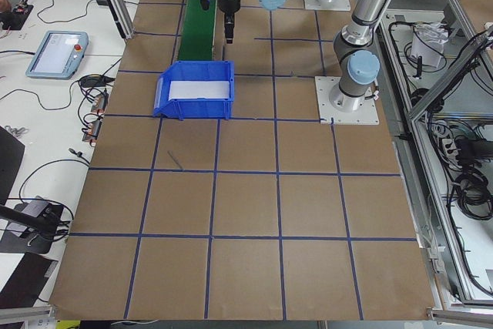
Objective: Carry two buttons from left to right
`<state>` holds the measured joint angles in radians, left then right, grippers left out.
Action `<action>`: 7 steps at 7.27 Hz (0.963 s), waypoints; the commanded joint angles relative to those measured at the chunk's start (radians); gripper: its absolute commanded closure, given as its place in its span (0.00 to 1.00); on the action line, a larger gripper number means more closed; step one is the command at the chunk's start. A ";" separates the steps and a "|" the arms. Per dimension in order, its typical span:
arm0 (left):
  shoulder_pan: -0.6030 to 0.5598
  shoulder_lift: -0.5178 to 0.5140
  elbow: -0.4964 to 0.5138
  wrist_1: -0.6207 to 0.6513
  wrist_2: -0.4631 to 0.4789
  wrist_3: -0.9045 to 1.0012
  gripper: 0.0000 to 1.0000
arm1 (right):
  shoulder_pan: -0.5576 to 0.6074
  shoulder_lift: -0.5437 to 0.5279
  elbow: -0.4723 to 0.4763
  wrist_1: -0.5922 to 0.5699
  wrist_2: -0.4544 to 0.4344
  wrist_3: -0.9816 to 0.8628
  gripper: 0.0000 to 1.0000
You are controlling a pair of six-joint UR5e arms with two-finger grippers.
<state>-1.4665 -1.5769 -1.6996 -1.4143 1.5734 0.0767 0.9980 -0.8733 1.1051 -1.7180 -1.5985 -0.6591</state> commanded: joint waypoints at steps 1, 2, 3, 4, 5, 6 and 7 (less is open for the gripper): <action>0.000 0.000 0.000 0.000 0.000 0.000 0.00 | 0.013 -0.019 -0.001 0.000 0.032 -0.007 0.01; 0.000 0.000 0.000 0.000 0.000 0.000 0.00 | 0.049 -0.027 -0.001 -0.003 0.034 -0.005 0.01; 0.000 0.000 0.000 0.000 0.000 0.000 0.00 | 0.110 -0.056 -0.001 -0.008 0.035 -0.001 0.01; 0.000 0.000 0.000 0.000 0.000 0.000 0.00 | 0.187 -0.093 0.001 -0.003 0.044 0.003 0.01; -0.002 0.000 0.000 0.000 0.000 0.000 0.00 | 0.262 -0.139 0.007 -0.002 0.087 0.010 0.01; -0.002 0.000 0.000 0.000 -0.001 0.000 0.00 | 0.339 -0.180 0.021 -0.003 0.081 0.028 0.01; -0.003 0.001 -0.002 0.000 -0.001 -0.003 0.00 | 0.416 -0.223 0.057 -0.023 0.080 0.048 0.01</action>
<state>-1.4683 -1.5766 -1.7000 -1.4144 1.5729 0.0761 1.3154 -1.0417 1.1290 -1.7254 -1.5213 -0.6332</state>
